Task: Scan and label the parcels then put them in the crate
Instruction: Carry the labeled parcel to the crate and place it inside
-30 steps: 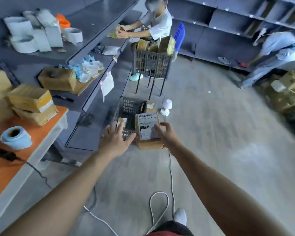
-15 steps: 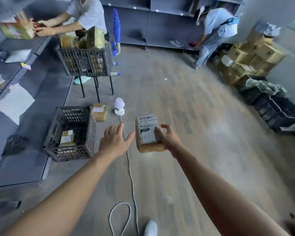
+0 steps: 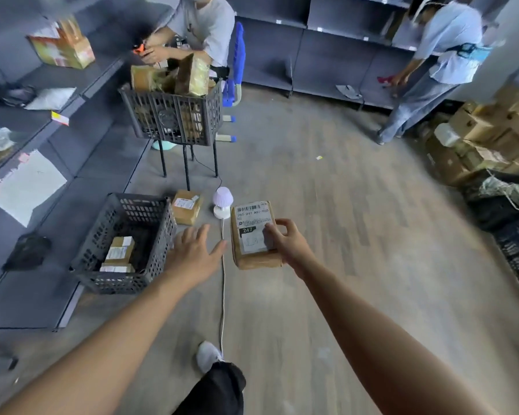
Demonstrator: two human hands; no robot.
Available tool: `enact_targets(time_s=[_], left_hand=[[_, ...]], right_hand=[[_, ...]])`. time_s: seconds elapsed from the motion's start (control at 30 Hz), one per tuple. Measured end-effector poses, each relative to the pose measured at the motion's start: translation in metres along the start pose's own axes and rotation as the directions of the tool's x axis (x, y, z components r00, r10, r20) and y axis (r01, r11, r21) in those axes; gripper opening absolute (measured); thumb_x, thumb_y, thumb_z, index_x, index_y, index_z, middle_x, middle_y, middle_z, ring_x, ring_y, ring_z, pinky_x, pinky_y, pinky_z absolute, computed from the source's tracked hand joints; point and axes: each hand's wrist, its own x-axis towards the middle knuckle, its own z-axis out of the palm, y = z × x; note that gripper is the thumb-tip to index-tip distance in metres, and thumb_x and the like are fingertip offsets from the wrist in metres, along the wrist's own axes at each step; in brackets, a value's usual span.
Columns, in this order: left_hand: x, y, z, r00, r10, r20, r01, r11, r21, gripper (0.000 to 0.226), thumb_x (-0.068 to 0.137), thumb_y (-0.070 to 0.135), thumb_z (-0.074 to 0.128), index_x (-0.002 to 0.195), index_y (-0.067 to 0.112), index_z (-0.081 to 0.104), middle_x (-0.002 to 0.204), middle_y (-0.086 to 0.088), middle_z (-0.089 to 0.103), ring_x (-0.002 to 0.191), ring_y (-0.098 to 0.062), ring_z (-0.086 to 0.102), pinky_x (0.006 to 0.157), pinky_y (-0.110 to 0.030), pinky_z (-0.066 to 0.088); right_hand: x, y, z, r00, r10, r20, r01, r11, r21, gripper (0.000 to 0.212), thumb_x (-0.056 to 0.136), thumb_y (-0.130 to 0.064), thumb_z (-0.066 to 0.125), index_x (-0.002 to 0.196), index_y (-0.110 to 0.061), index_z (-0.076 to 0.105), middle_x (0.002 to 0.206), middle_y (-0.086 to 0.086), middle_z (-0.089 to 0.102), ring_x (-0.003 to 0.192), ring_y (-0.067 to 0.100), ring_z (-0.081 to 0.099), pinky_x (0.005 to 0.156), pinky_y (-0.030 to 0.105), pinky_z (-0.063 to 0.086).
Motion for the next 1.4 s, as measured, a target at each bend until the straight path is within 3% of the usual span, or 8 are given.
enact_targets(time_s=[0.23,0.4,0.57,0.7,0.8,1.0,1.17,1.4], left_hand=[[0.108,-0.055,-0.03,0.98,-0.199,-0.028,0.195,0.974,-0.112,0.064,0.094,0.063,0.027,0.146,0.025,0.025,0.152,-0.009,0.026,0.139,-0.032,0.023,0.107,-0.051,0.032],[0.154,-0.105,-0.055,0.917,-0.394,-0.057,0.375,0.903,-0.207,0.065,0.095,0.063,0.028,0.149,0.026,0.024,0.151,-0.008,0.027,0.137,-0.034,0.025,0.108,-0.049,0.031],[0.18,-0.153,-0.065,0.802,-0.596,-0.025,0.567,0.775,-0.28,0.065,0.094,0.063,0.029,0.148,0.028,0.026,0.154,-0.009,0.026,0.139,-0.036,0.024,0.111,-0.049,0.03],[0.217,-0.18,-0.064,0.707,-0.707,-0.028,0.662,0.675,-0.325,0.061,0.094,0.062,0.031,0.145,0.027,0.03,0.148,-0.009,0.031,0.137,-0.034,0.028,0.107,-0.047,0.033],[0.256,-0.192,-0.062,0.607,-0.794,0.004,0.753,0.574,-0.321,0.065,0.094,0.064,0.028,0.147,0.026,0.027,0.15,-0.01,0.028,0.138,-0.034,0.028,0.108,-0.049,0.034],[0.343,-0.214,-0.053,0.422,-0.904,0.072,0.844,0.362,-0.396,0.061,0.095,0.062,0.03,0.145,0.027,0.029,0.15,-0.01,0.029,0.139,-0.032,0.025,0.106,-0.051,0.033],[0.416,-0.267,-0.03,0.388,-0.918,0.078,0.842,0.318,-0.435,0.064,0.095,0.06,0.033,0.148,0.024,0.028,0.152,-0.012,0.03,0.14,-0.034,0.026,0.106,-0.053,0.032],[0.505,-0.391,0.119,0.398,-0.911,0.11,0.854,0.323,-0.408,0.065,0.095,0.061,0.027,0.15,0.025,0.026,0.155,-0.01,0.026,0.141,-0.035,0.024,0.108,-0.055,0.03]], right_hand=[[0.134,-0.074,0.067,0.98,-0.044,0.194,0.077,0.983,-0.166,0.044,0.092,-0.048,0.061,0.128,-0.024,0.053,0.104,0.006,0.067,0.084,0.019,0.065,0.056,0.025,0.047],[0.214,-0.134,0.138,0.936,-0.115,0.331,0.217,0.933,-0.288,0.046,0.093,-0.05,0.06,0.128,-0.021,0.056,0.114,0.01,0.066,0.101,0.026,0.065,0.082,0.037,0.054],[0.276,-0.169,0.209,0.866,-0.103,0.489,0.312,0.876,-0.368,0.048,0.092,-0.053,0.059,0.126,-0.018,0.057,0.116,0.008,0.064,0.103,0.024,0.06,0.086,0.031,0.048],[0.339,-0.181,0.264,0.806,-0.063,0.589,0.357,0.845,-0.398,0.057,0.088,-0.063,0.058,0.121,-0.017,0.057,0.115,0.011,0.068,0.105,0.031,0.064,0.092,0.045,0.052],[0.392,-0.188,0.305,0.747,-0.025,0.665,0.396,0.819,-0.414,0.067,0.085,-0.065,0.058,0.126,-0.013,0.059,0.116,0.009,0.069,0.104,0.028,0.064,0.093,0.042,0.052],[0.487,-0.218,0.375,0.615,0.167,0.771,0.371,0.801,-0.47,0.058,0.091,-0.059,0.057,0.131,-0.018,0.047,0.116,0.002,0.053,0.105,0.03,0.057,0.074,0.041,0.057],[0.541,-0.195,0.459,0.57,0.279,0.773,0.351,0.767,-0.536,0.063,0.087,-0.06,0.06,0.133,-0.021,0.041,0.134,0.006,0.053,0.114,0.03,0.056,0.081,0.042,0.058],[0.635,-0.053,0.613,0.578,0.232,0.782,0.574,0.566,-0.592,0.075,0.088,-0.069,0.048,0.14,-0.017,0.034,0.132,0.013,0.054,0.115,0.035,0.057,0.09,0.05,0.056]])
